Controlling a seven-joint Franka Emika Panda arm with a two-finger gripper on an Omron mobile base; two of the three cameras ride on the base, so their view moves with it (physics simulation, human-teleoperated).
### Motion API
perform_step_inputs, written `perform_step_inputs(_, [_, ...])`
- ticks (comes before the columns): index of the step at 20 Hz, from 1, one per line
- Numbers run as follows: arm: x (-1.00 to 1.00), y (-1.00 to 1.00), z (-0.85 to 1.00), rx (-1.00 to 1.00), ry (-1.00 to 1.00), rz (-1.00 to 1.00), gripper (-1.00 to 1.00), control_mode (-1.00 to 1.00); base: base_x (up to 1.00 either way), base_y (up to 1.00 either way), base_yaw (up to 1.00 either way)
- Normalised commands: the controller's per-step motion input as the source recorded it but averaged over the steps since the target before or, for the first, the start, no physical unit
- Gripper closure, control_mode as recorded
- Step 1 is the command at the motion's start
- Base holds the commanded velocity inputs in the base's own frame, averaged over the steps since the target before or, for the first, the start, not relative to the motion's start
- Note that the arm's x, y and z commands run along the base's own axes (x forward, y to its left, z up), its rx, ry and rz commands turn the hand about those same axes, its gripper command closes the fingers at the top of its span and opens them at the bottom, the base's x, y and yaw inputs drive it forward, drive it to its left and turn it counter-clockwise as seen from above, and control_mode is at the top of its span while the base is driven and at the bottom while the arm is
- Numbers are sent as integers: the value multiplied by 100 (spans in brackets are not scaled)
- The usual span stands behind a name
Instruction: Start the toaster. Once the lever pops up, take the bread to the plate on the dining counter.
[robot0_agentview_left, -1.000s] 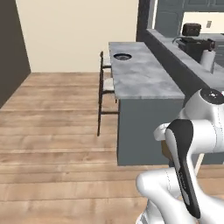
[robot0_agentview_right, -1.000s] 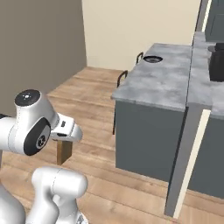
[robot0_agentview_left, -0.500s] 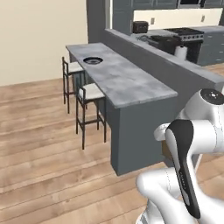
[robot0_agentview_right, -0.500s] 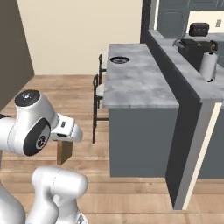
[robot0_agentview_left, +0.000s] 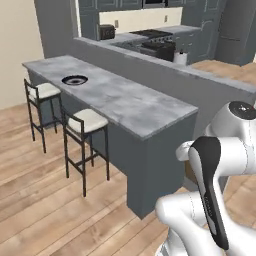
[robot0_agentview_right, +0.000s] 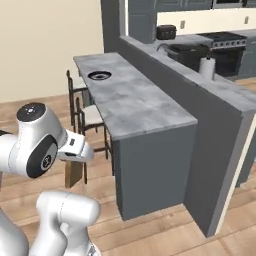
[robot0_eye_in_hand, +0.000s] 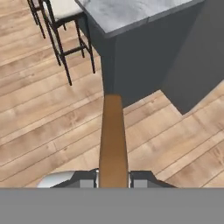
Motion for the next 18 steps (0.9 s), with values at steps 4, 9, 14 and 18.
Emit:
perform_step_inputs(4, [0,0,0,0,0,0,100,100,51,100,-58])
perform_step_inputs(9, [0,0,0,0,0,0,100,100,45,100,-59])
perform_step_inputs(14, [0,0,0,0,0,0,100,100,27,100,-59])
perform_step_inputs(18, [0,0,0,0,0,0,100,100,10,100,-59])
